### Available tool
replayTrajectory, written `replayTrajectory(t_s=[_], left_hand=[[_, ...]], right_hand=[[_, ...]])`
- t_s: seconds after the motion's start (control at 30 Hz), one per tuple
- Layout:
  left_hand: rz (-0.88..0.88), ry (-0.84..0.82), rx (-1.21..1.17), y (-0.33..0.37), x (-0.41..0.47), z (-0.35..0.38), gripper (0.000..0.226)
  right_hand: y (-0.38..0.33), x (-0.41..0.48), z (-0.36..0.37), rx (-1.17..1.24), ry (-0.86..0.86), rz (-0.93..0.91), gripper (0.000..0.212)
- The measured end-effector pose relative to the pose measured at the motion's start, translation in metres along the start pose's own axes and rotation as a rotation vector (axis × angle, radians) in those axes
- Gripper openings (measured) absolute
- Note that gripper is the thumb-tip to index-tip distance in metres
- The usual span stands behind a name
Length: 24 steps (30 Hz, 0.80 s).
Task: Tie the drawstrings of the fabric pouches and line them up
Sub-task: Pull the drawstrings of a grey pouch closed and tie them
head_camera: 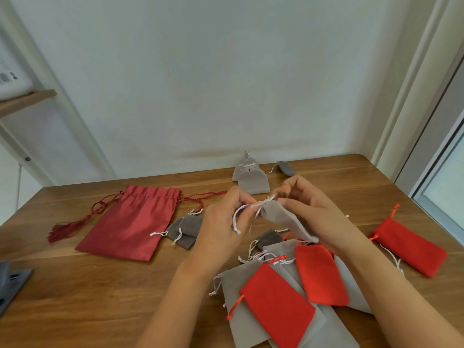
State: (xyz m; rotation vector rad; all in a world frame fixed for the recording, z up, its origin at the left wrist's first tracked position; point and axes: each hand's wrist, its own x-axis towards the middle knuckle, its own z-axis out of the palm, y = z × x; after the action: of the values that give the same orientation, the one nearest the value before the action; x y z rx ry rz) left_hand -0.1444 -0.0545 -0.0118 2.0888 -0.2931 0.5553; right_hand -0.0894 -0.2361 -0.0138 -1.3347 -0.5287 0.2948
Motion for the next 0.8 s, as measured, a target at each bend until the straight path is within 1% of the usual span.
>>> replayTrajectory(t_s=[0.07, 0.17, 0.2, 0.23, 0.3, 0.37, 0.4, 0.47, 0.57, 0.7, 0.8], left_hand=[[-0.014, 0.014, -0.037, 0.0, -0.001, 0.001, 0.009], [-0.016, 0.05, -0.055, -0.001, -0.001, 0.001, 0.004], [-0.013, 0.057, -0.054, -0.001, -0.001, 0.002, 0.004], [-0.012, 0.058, -0.051, -0.001, -0.001, 0.002, 0.004], [-0.002, 0.059, -0.047, 0.0, -0.001, 0.003, 0.006], [0.029, 0.048, -0.039, 0.0, -0.001, 0.003, 0.014], [0.046, 0.039, -0.032, 0.001, -0.002, 0.003, 0.018], [0.061, 0.037, -0.018, 0.002, -0.001, 0.003, 0.02], [0.038, 0.054, -0.011, 0.002, -0.001, 0.003, 0.014], [0.075, 0.064, 0.015, 0.0, 0.0, 0.003, 0.009], [0.066, 0.07, 0.031, 0.001, -0.001, 0.005, 0.004]], right_hand=[[0.0, 0.0, 0.002, 0.032, -0.007, 0.025, 0.021], [-0.002, 0.0, 0.004, 0.159, -0.03, 0.039, 0.05], [-0.002, 0.0, 0.005, 0.163, -0.019, 0.025, 0.053], [-0.002, 0.0, 0.006, 0.158, 0.0, 0.005, 0.051], [-0.002, 0.0, 0.008, 0.144, 0.045, -0.025, 0.038], [-0.004, 0.0, 0.01, 0.108, 0.082, -0.043, 0.028], [-0.005, -0.001, 0.01, 0.074, 0.096, -0.053, 0.025], [-0.008, -0.003, 0.011, -0.032, 0.114, -0.078, 0.026], [-0.009, -0.003, 0.01, -0.197, 0.125, -0.094, 0.032], [-0.012, -0.005, 0.006, -0.374, 0.107, -0.131, 0.037], [-0.014, -0.005, 0.002, -0.5, 0.108, -0.161, 0.043]])
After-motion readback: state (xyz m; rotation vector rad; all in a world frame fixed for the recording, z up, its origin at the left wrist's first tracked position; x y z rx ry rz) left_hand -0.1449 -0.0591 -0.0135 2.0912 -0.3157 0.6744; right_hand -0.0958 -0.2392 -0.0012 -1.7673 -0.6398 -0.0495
